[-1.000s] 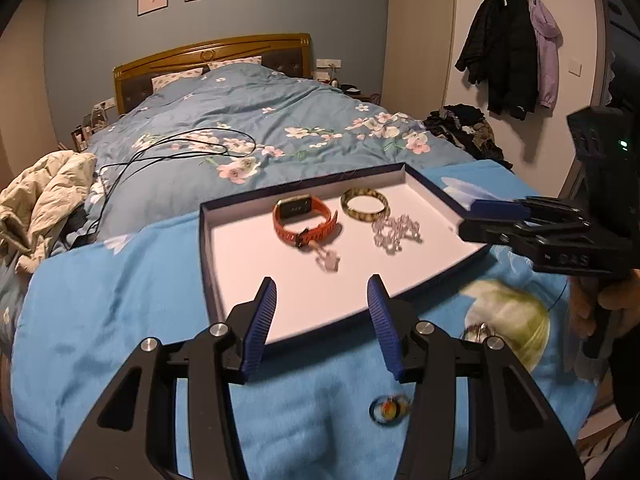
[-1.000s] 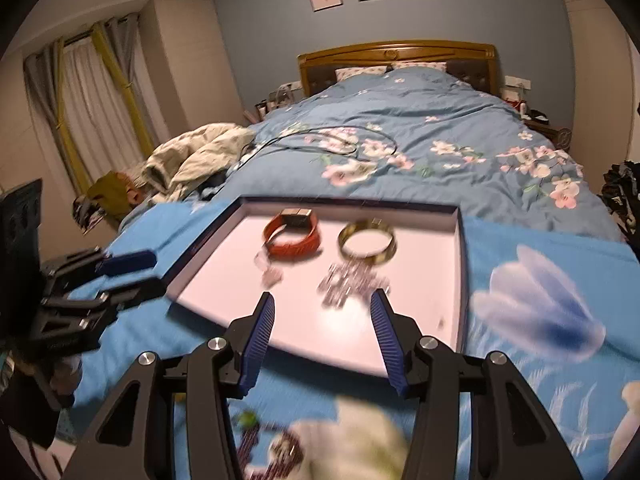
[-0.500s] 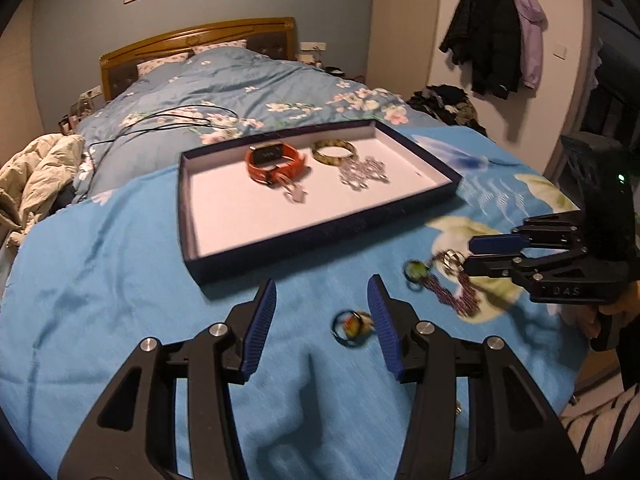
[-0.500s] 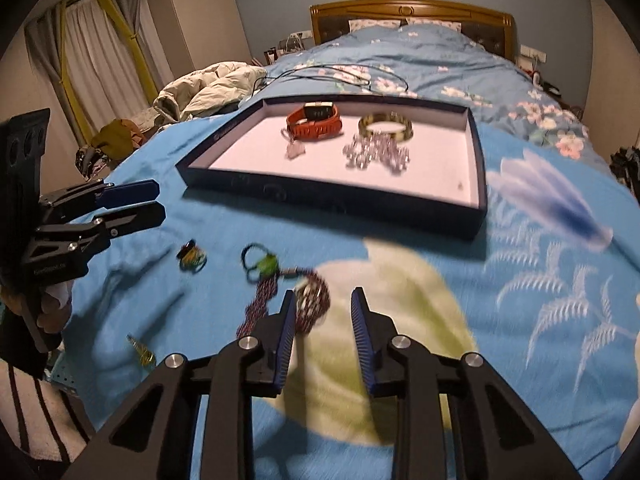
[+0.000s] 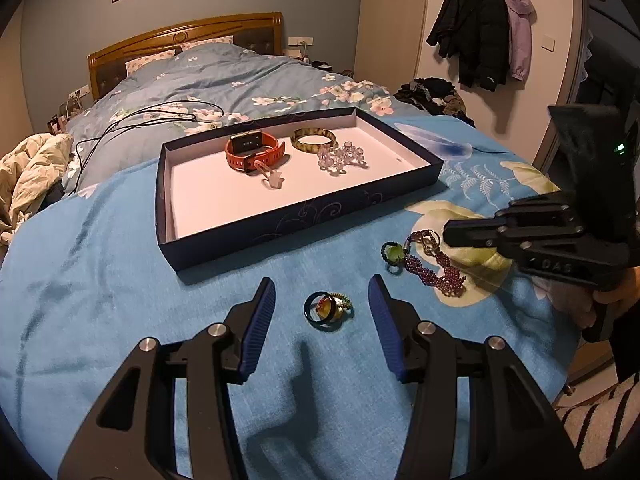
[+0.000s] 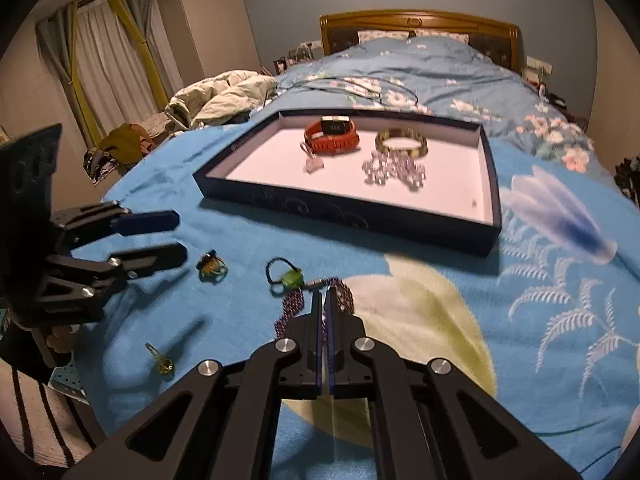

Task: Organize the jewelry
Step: 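Move the left tool to the small ring while the right tool grasps the beaded necklace, then grasp the dark ring with the left tool and lift it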

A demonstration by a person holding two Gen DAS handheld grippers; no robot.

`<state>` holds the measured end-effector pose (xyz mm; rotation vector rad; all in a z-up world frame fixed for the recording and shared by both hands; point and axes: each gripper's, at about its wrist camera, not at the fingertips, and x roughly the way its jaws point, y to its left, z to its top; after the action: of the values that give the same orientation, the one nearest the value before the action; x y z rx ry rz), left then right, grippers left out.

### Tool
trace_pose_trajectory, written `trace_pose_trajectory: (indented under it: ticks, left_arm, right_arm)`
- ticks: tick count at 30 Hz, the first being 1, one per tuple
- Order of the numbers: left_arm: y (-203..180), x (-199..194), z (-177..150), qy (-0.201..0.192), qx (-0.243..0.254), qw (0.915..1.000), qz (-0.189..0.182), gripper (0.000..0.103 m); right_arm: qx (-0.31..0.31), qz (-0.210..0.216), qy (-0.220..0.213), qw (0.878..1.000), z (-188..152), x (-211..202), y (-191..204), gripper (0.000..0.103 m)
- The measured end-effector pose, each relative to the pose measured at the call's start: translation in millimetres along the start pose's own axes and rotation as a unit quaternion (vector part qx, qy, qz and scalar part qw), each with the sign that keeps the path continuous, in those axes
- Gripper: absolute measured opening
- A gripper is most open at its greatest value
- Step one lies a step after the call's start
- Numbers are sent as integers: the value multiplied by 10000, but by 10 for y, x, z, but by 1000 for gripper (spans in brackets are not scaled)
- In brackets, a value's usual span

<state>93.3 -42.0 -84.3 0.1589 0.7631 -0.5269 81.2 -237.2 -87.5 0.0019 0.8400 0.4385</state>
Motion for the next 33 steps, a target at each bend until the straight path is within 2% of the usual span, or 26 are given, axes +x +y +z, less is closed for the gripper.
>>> trace_pose_trajectory:
  ticks: [4,7,8,9,10,11,20,22,23,24,28,31,32,33]
  left_arm:
    - [-8,2,-13,3,-8,10000,-40,48]
    - [-17,13,-24,13,15,10000,-70,48]
    - [-25,19,-28,20,23,10000,-68,48]
    - [-18,18,-30,27,18,10000,-82,48]
    - [-16,14,-35,25,19,9999,-101,48]
    - [-23,12,-40,20,27,9999,-105,48]
    - [-13,20,-66,58,7,9999,-130,49]
    - [-8,33,-74,66,-10,9999,-159,50]
    - [-5,43,-78,72,-13,9998,-166,50]
    - [-9,44,-87,77,-21,9998,-166,50]
    - [13,68,-100,96,-69,9998,-180,50]
    - [19,60,-101,91,-66,9998,-183,50]
    - [23,59,-102,84,-50,9998,-177,50]
    - [22,52,-106,84,-45,9998,-177,50]
  right_arm:
    - [-19,67,-178,9998,48,-117,-1,0]
    - [88,88,-120,9999,64,-83,-52,2]
    - [110,78,-42,9999,57,-46,-57,5]
    - [122,49,-6,9999,50,-17,-55,19]
    - [123,70,35,9999,44,14,-46,23]
    - [72,80,45,9999,37,50,-18,24]
    - [-306,-159,362,9987,52,318,150,21]
    - [-256,-138,387,9988,50,330,126,14]
    - [-268,-115,388,9988,53,334,128,5]
    - [-291,-134,370,9988,56,333,133,0]
    - [-200,54,289,9994,94,320,129,0]
    - [-234,358,151,9990,132,275,192,0]
    - [-280,400,143,9987,137,265,214,1]
    - [-327,330,137,9988,142,250,227,9]
